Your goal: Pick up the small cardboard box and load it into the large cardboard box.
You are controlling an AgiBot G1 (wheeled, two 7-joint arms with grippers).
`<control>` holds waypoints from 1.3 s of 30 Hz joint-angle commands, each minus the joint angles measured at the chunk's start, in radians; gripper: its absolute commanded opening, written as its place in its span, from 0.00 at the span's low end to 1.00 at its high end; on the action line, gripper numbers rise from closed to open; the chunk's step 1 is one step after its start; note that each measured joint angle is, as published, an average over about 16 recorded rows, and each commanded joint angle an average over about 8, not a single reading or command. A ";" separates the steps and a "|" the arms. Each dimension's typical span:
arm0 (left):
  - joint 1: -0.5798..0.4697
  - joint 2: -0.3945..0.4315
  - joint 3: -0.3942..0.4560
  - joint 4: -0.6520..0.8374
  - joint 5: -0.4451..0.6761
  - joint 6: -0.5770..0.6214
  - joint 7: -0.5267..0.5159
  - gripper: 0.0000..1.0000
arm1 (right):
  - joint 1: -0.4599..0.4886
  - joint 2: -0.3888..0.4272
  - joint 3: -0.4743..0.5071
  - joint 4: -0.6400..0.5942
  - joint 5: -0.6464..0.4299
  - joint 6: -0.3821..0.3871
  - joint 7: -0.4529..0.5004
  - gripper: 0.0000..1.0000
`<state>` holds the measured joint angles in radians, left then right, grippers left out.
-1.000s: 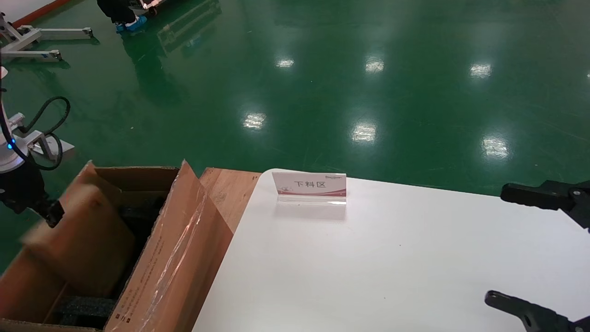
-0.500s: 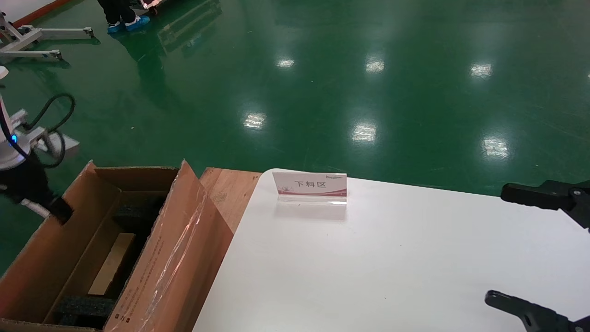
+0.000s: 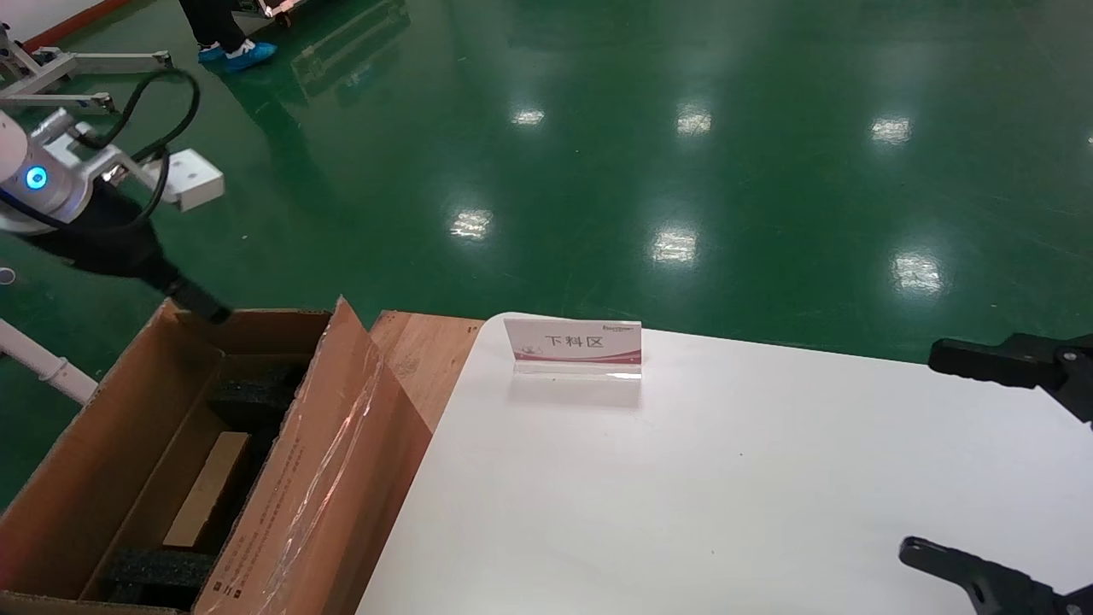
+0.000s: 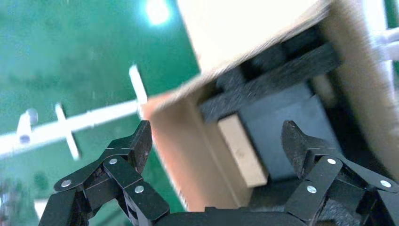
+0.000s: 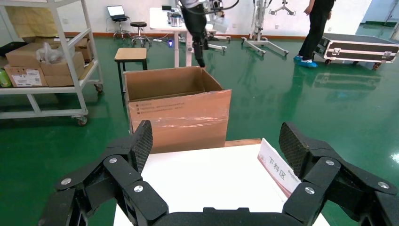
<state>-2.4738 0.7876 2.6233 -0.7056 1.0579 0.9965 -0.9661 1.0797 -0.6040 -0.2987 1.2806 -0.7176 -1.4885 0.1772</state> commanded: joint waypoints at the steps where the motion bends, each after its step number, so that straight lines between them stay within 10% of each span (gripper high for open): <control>1: -0.051 -0.018 -0.006 -0.077 0.008 -0.028 0.010 1.00 | 0.000 0.000 0.000 0.000 0.000 0.000 0.000 1.00; 13: -0.062 -0.056 -0.108 -0.229 0.016 -0.052 0.028 1.00 | 0.000 0.000 0.000 -0.001 0.000 0.000 0.000 1.00; 39: 0.591 -0.110 -1.107 -0.385 -0.137 0.195 0.364 1.00 | 0.000 0.000 0.001 -0.001 -0.001 0.000 0.000 1.00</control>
<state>-1.8831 0.6776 1.5166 -1.0907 0.9205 1.1910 -0.6025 1.0794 -0.6044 -0.2974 1.2796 -0.7191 -1.4888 0.1775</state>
